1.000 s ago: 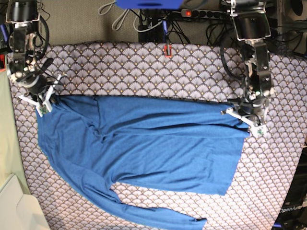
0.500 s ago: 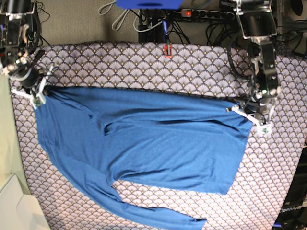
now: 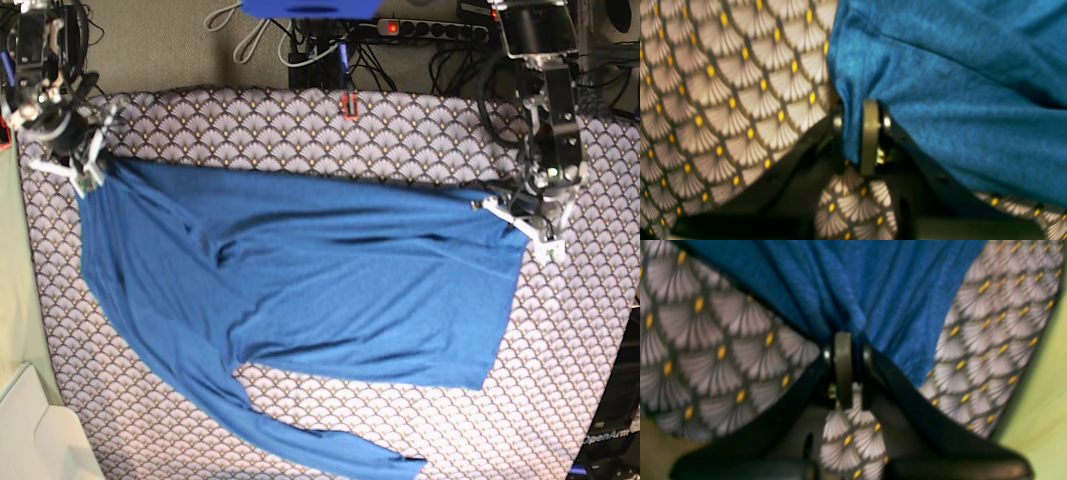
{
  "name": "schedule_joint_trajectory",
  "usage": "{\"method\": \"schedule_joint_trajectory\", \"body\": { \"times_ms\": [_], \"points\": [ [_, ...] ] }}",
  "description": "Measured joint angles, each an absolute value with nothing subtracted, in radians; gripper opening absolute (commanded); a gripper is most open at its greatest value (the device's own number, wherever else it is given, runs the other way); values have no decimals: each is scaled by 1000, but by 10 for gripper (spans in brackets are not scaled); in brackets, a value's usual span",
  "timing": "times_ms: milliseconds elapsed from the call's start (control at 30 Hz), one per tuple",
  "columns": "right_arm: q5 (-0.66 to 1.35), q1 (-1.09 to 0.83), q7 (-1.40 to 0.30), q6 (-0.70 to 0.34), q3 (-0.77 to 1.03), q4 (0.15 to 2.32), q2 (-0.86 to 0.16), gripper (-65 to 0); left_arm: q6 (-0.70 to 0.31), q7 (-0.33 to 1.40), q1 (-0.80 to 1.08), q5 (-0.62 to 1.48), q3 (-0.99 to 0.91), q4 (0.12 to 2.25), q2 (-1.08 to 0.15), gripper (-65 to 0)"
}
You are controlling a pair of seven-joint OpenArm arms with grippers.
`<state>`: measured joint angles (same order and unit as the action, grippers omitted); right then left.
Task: Fold the T-shirt properly
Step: 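Pull the shirt corners apart and toward the robot to spread it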
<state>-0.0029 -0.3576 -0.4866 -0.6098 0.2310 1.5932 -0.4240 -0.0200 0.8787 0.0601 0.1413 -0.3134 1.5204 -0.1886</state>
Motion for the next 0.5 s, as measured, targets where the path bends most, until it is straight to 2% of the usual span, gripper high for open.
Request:
{"method": "schedule_joint_trajectory", "body": {
  "times_ms": [300,500],
  "points": [
    [8,-427,-450,-605,235,1603,-432,-650,-22,887,162,145,-312,1603,-240,-648],
    [12,-450,-437,-602,236,1606,-434,-650,-23,972,214,152,-310,1683,-270,-648]
  ]
}}
